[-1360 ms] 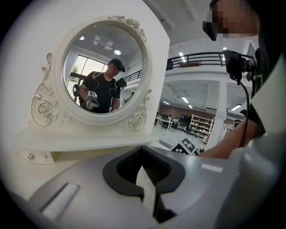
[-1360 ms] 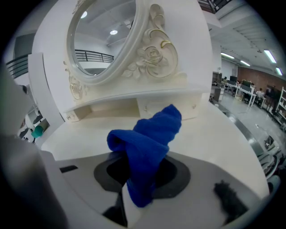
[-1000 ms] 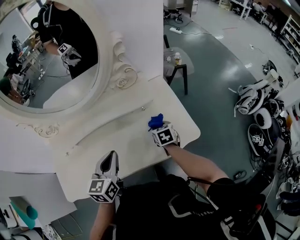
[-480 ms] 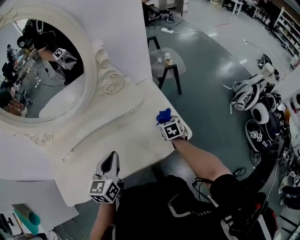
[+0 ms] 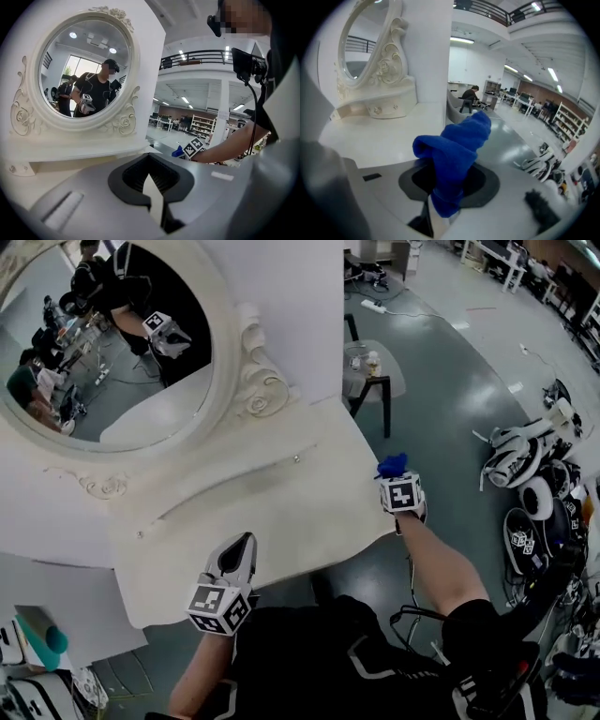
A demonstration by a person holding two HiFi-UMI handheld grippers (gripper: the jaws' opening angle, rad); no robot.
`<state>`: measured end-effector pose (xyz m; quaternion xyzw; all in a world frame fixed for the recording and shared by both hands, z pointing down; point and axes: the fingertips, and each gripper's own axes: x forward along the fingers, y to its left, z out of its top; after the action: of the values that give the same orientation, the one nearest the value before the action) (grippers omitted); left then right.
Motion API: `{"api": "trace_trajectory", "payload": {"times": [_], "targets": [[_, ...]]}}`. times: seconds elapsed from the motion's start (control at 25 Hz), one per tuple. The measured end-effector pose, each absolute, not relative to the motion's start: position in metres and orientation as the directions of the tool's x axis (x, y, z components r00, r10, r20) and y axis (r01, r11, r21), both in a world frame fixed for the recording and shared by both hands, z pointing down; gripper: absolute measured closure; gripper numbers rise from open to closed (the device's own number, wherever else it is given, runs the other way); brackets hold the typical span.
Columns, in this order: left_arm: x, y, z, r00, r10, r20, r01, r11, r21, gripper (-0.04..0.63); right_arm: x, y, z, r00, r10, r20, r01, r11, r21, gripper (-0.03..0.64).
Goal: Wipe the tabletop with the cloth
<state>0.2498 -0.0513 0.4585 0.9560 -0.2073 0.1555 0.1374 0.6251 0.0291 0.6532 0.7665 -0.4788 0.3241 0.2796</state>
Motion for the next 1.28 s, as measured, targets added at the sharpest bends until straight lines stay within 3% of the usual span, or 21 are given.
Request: {"api": "trace_trajectory", "payload": {"times": [0.24, 0.48, 0.92, 1.12, 1.28], "targets": [[0.204, -0.069, 0.458, 0.852, -0.401, 0.336, -0.482, -0.851, 0.209, 0.586, 0.547, -0.03, 0.594, 0.242, -0.719, 0.652, -0.965, -0.251, 0.081, 0.492], [0.111, -0.094, 0.457, 0.799, -0.516, 0.308, -0.589, -0.774, 0.231, 0.586, 0.361, -0.111, 0.552, -0.05, -0.804, 0.593, -0.998, 0.01, -0.07, 0.492], [-0.165, -0.106, 0.48, 0.537, -0.769, 0.349, -0.843, -0.475, 0.252, 0.586, -0.043, -0.193, 0.57, -0.513, -0.623, 0.591, -0.834, 0.526, -0.169, 0.492], [-0.271, -0.092, 0.488, 0.422, -0.827, 0.371, -0.904, -0.35, 0.247, 0.586, -0.188, -0.197, 0.59, -0.602, -0.524, 0.603, -0.744, 0.642, -0.184, 0.492], [-0.326, -0.078, 0.496, 0.363, -0.849, 0.384, -0.926, -0.283, 0.249, 0.586, -0.261, -0.203, 0.608, -0.632, -0.472, 0.615, -0.702, 0.685, -0.196, 0.492]]}}
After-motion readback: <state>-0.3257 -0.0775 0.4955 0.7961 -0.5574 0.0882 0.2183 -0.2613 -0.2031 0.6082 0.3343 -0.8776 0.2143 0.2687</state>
